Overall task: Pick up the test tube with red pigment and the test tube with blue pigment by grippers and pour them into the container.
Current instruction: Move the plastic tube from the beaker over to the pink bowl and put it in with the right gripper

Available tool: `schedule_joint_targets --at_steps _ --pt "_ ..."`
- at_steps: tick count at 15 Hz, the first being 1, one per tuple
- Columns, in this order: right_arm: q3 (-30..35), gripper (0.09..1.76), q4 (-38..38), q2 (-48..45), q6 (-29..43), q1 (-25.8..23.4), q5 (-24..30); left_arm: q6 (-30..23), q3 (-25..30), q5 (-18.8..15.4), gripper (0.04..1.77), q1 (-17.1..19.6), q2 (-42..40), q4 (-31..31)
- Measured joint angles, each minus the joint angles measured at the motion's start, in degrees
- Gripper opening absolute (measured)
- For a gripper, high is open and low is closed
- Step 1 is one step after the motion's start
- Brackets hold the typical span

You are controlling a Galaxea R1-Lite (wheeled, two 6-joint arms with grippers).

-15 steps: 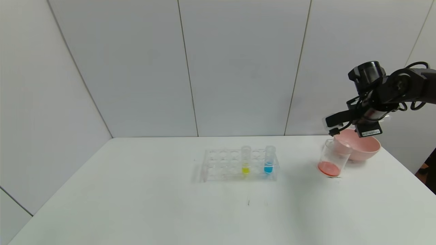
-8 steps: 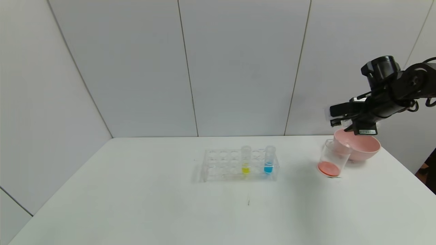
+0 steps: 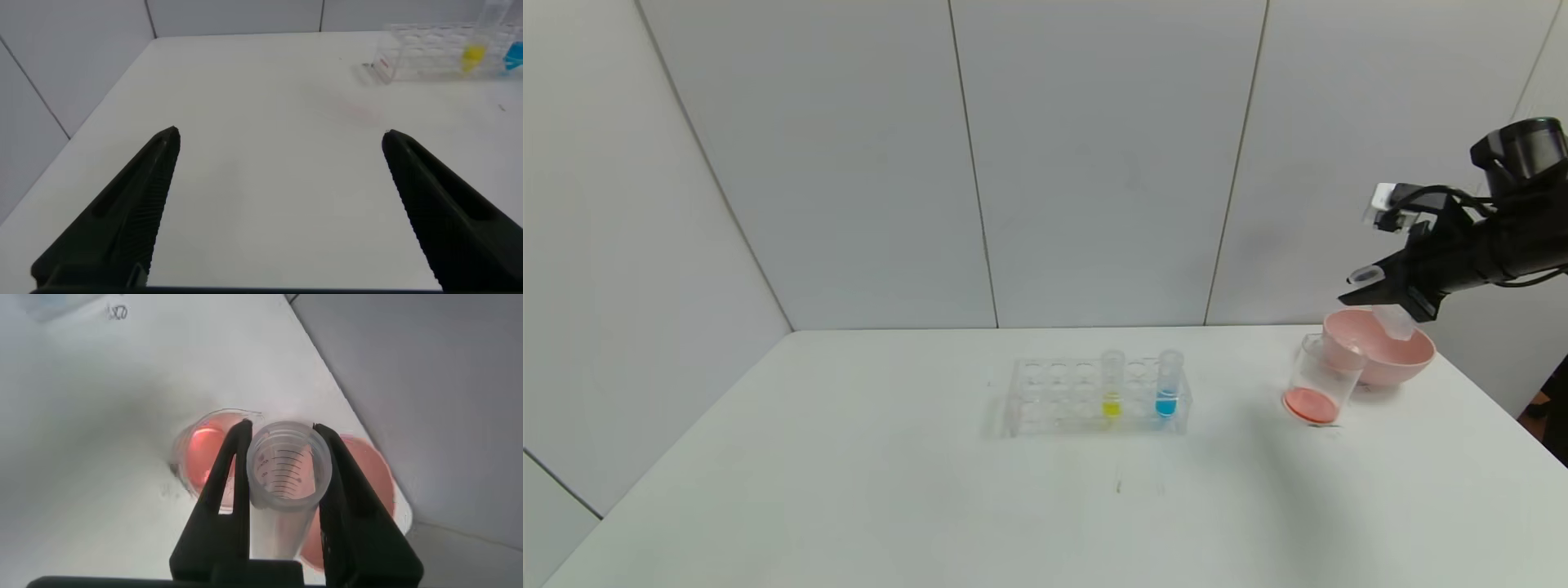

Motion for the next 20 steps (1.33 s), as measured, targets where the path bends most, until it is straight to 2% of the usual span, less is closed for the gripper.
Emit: schedule_joint_targets --at_steps 3,5,8,11,13,16,17,20 --pt "7.52 0.54 -5.71 -3.3 5.9 -2.67 8.22 0.0 0.0 0.0 1.76 0.0 0.0 0.0" --pt "14.75 0.54 -11.69 -6.03 7.77 -5.42 15.31 0.0 0.0 0.0 1.76 0.0 0.0 0.0" --pt "27.56 0.54 -20.87 -11.17 13.7 -9.86 21.77 0.0 0.0 0.0 1.76 0.0 0.0 0.0" --pt "40.74 0.54 -35.15 -16.54 27.37 -14.02 24.09 0.02 0.0 0.0 1.76 0.0 0.0 0.0" --pt "49.59 0.54 -50.99 -19.24 37.96 -16.23 24.44 0.0 0.0 0.0 1.76 0.0 0.0 0.0" --pt "60.28 0.54 -71.28 -20.98 47.37 -18.98 24.56 0.0 0.0 0.0 1.76 0.0 0.0 0.0" --pt "62.49 0.54 -74.01 -21.22 49.32 -19.63 24.59 0.0 0.0 0.0 1.76 0.0 0.0 0.0" --pt "64.55 0.54 -74.97 -21.05 49.48 -20.37 24.56 0.0 0.0 0.0 1.76 0.0 0.0 0.02"
